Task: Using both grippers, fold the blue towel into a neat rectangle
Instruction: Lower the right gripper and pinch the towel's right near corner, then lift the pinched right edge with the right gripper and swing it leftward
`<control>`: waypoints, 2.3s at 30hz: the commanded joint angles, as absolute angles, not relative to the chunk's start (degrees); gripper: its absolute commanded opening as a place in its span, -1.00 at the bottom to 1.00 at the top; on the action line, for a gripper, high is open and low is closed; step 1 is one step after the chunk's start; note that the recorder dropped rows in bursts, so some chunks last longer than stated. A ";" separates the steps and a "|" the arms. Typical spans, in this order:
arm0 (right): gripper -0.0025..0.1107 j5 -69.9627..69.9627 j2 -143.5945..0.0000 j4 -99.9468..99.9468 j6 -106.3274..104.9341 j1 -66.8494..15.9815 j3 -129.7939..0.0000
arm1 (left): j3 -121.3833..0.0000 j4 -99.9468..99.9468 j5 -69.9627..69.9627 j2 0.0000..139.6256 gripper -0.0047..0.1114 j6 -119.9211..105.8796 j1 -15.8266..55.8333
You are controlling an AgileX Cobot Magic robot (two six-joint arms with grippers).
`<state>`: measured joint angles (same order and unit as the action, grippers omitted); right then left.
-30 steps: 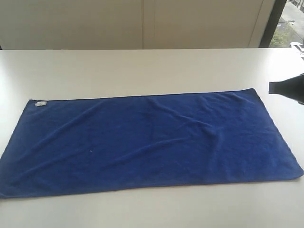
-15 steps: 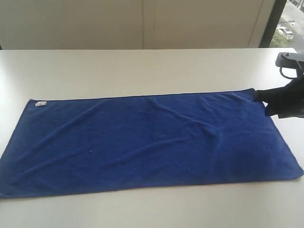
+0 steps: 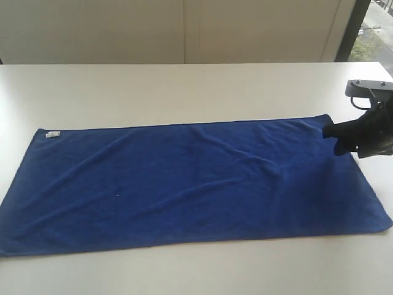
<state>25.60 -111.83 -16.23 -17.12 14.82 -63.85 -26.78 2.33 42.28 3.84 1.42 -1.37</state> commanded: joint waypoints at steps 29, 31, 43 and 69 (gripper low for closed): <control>-0.96 38.12 -116.66 -11.75 -15.00 24.17 -71.58 | -26.39 2.20 42.01 3.99 -0.92 1.45 -1.68; -0.96 38.61 -116.66 -11.63 -14.77 26.21 -72.62 | -26.39 2.20 42.01 3.99 -0.92 1.45 -1.68; -0.96 39.95 -115.31 -10.21 -13.79 34.45 -76.19 | -26.39 2.20 42.01 3.99 -0.92 1.45 -1.68; -0.96 45.98 -94.53 -16.60 -12.65 9.54 -79.57 | -26.39 2.20 42.01 3.99 -0.92 1.45 -1.68</control>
<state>46.19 -95.87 -15.26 -13.01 13.49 -79.18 -26.78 2.33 42.19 3.84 1.34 -1.37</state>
